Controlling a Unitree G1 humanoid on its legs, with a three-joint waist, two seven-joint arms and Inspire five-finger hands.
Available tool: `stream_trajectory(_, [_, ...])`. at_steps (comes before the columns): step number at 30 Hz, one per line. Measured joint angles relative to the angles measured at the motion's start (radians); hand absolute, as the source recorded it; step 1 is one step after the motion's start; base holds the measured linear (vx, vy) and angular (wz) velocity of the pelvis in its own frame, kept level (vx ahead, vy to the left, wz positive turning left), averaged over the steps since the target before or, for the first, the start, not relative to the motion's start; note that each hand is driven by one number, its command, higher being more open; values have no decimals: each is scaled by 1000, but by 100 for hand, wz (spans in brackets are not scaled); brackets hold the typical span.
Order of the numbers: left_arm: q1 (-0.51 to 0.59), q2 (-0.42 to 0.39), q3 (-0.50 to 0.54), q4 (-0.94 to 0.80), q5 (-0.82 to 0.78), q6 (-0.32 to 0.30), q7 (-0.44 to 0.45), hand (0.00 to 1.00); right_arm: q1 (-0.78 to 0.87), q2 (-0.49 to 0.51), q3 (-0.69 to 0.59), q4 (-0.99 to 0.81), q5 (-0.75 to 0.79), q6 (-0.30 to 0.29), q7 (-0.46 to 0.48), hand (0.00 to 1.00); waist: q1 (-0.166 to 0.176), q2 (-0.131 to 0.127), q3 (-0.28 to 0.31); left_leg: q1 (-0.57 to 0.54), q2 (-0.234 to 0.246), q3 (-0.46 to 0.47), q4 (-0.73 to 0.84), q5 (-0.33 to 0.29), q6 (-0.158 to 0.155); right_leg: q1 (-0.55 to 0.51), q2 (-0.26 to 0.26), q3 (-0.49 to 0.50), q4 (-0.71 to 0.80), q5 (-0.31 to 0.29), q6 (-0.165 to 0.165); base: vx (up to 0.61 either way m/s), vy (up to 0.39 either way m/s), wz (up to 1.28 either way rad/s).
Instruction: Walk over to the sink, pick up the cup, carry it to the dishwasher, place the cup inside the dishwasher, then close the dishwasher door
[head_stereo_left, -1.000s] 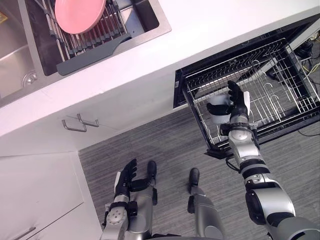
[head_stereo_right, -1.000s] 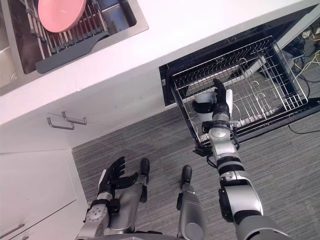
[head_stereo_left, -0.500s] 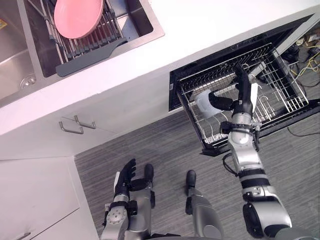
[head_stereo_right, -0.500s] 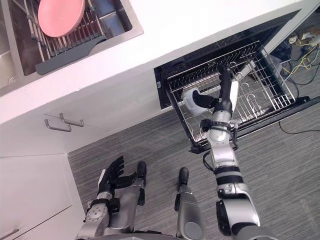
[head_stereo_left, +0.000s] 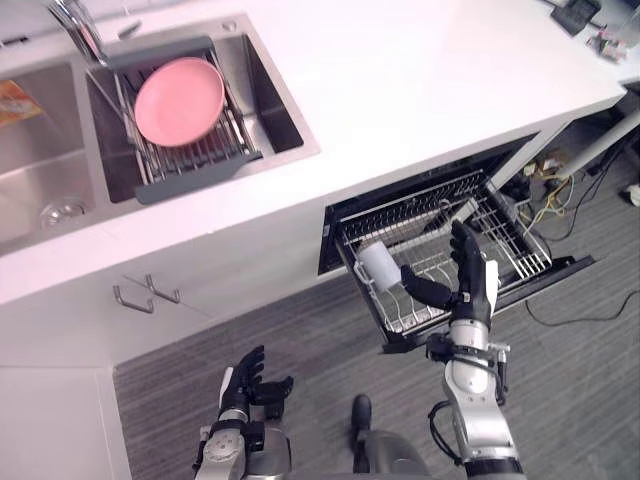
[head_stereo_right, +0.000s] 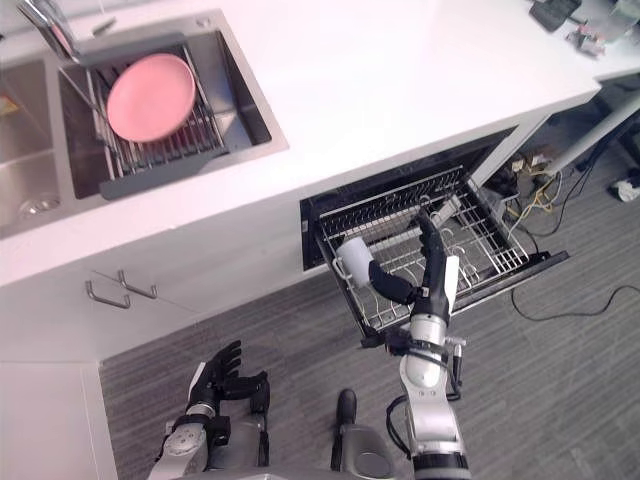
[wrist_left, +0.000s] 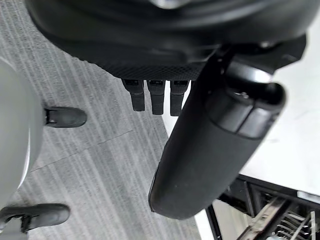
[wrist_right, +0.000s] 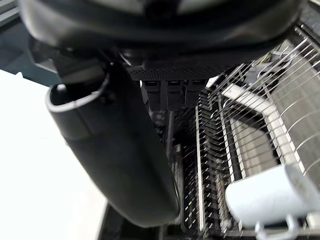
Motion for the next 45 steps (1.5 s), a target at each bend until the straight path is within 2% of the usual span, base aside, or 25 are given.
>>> stream_trajectory(6, [33, 5, 3, 47, 0, 2, 1, 90, 105, 30, 91, -63, -13, -44, 38, 90, -2, 17, -78, 25, -1, -44, -2, 0, 1, 44, -1, -37, -3, -7, -1, -38, -9, 17])
stream_trajectory(12, [47, 14, -1, 60, 1, 1, 5, 90, 126, 23, 95, -131, -48, -56, 23, 90, -1, 19, -84, -35, -14, -137, 44, -3, -4, 54, -18, -132, 22, -37, 3, -55, -8, 50])
stream_trajectory(13, [44, 16, -1, 61, 1, 1, 8, 90, 125, 17, 96, -142, -50, -60, 19, 90, 0, 19, -84, -52, -18, -150, 53, -12, 7, 52, -20, -152, 29, -41, 1, -45, -8, 77])
stream_trajectory(15, [35, 22, -1, 71, 19, -2, 12, 90, 123, 11, 91, -173, -53, -60, 2, 90, -3, 21, -84, -86, 9, -44, 71, -21, 20, 61, -29, -217, 24, -38, -3, -17, -9, 87])
stream_trajectory(17, [28, 20, -2, 77, 18, -2, 22, 90, 76, -18, 63, -173, -70, -63, -27, 90, -5, 28, -83, -123, 71, 175, 147, -15, 42, 70, -50, -280, 28, -50, 11, 58, 55, 89])
stream_trajectory(21, [23, 19, -6, 75, 18, -4, 31, 90, -17, -30, 69, -155, -90, -64, -28, 90, 10, 26, -80, -115, 31, 175, 154, -28, 54, 82, -88, -279, 36, -61, 28, 67, 103, 17])
stream_trajectory(23, [23, 21, -5, 72, 19, -5, 31, 90, -35, -28, 76, -154, -112, -64, -27, 90, 10, 19, -76, -109, 3, 178, 178, -76, 62, 82, -125, -278, 79, -91, 51, 70, 130, 6])
stream_trajectory(25, [25, 30, -3, 68, 18, -5, 30, 90, -38, -28, 73, -139, -118, -64, -29, 90, 9, -3, -65, -98, -27, 182, 212, -116, 72, 79, -181, -278, 159, -153, 56, 89, 153, 11])
stream_trajectory(26, [25, 39, -6, 66, 18, -7, 30, 90, -41, -24, 60, -115, -127, -61, -32, 90, 4, -17, -65, -87, -52, 183, 254, -159, 81, 73, -222, -279, 253, -194, 55, 132, 147, 12])
stream_trajectory(27, [25, 37, -8, 68, 18, -7, 31, 90, -45, -33, 56, -104, -129, -58, -33, 90, 1, -15, -65, -86, -50, 179, 268, -177, 85, 53, -236, -266, 319, -197, 46, 149, 132, 17])
stream_trajectory(28, [28, 41, -17, 70, 18, -8, 37, 90, -47, -37, 52, -91, -132, -51, -35, 90, -5, -18, -64, -81, -60, 172, 279, -191, 93, 7, -252, -230, 431, -187, 15, 161, 169, 34])
stream_trajectory(29, [32, 49, -24, 67, 18, -7, 39, 90, -47, -39, 38, -81, -144, -39, -40, 90, -18, -15, -66, -66, -66, 142, 280, -203, 100, -55, -253, -154, 580, -142, -63, 240, 212, 62])
stream_trajectory(30, [36, 50, -26, 64, 18, -7, 41, 90, -47, -45, 27, -79, -156, -32, -41, 90, -35, -19, -61, -44, -63, 101, 274, -211, 111, -120, -240, -88, 711, -110, -87, 247, 154, 69])
stream_trajectory(31, [38, 53, -27, 65, 18, -6, 42, 90, -47, -45, 26, -79, -160, -32, -41, 90, -46, -12, -58, -38, -60, 80, 273, -216, 117, -140, -215, -59, 734, -144, -65, 300, 65, 78])
stream_trajectory(32, [39, 59, -28, 70, 18, -4, 44, 90, -58, -48, 26, -80, -172, -32, -41, 90, -55, -16, -60, -14, -48, 45, 257, -226, 119, -176, -140, -26, 706, -219, -54, 319, 12, 58])
stream_trajectory(33, [39, 58, -30, 72, 18, -4, 44, 90, -65, -52, 26, -80, -177, -32, -41, 90, -55, -15, -60, -1, -45, 35, 248, -229, 116, -189, -113, -20, 680, -230, -54, 319, 11, 57])
stream_trajectory(35, [36, 61, -58, 79, 19, -3, 42, 90, -91, -77, 24, -81, -193, -33, -41, 90, -58, -13, -60, 50, -45, 2, 215, -228, 99, -244, -44, -19, 576, -233, -57, 387, -26, 60])
stream_trajectory(37, [35, 66, -71, 81, 21, -5, 37, 90, -103, -99, 23, -92, -195, -33, -41, 90, -64, -25, -72, 61, -54, -31, 225, -256, 70, -266, -12, -18, 404, -166, -60, 432, -66, 79])
stream_trajectory(38, [21, 61, -68, 109, 33, -2, 36, 90, -101, -114, 16, -95, -196, -31, -40, 90, -74, -6, -76, 60, -44, -63, 257, -283, 44, -253, 1, -29, 380, -79, -50, 260, -57, 67])
stream_trajectory(39, [21, 52, -68, 116, 38, -1, 36, 90, -101, -122, 16, -95, -196, -27, -40, 90, -74, 15, -80, 56, -26, -58, 269, -288, 26, -235, 10, -45, 361, -76, -54, 505, -80, 60])
stream_trajectory(40, [32, 31, -68, 115, 40, -3, 34, 90, -102, -135, 16, -97, -196, -27, -40, 90, -72, 49, -86, 54, 4, -33, 283, -295, 13, -199, 35, -63, 315, -77, -56, 389, -42, 26])
stream_trajectory(41, [34, 18, -62, 113, 42, -3, 29, 90, -101, -141, 14, -97, -196, -25, -40, 90, -70, 66, -84, 43, 26, -11, 332, -303, -2, -160, 53, -74, 269, -77, -60, 454, -55, 17])
stream_trajectory(42, [33, 20, -61, 112, 45, -3, 25, 90, -100, -139, 15, -97, -196, -21, -39, 90, -71, 68, -83, 26, 33, 1, 383, -304, -4, -138, 58, -77, 244, -76, -63, 405, -44, 15])
stream_trajectory(43, [30, 25, -60, 102, 58, -2, 19, 90, -94, -137, 14, -98, -196, -18, -40, 90, -69, 67, -75, -56, 57, 26, 605, -308, -20, -61, 62, -81, 179, -72, -69, 322, -16, 3])
stream_trajectory(45, [31, 26, -57, 78, 59, -7, 20, 90, -91, -130, 14, -98, -196, -18, -45, 90, -49, 57, -64, -111, 79, 64, 740, -354, -13, 13, 58, -58, 141, -72, -69, 282, 45, -19])
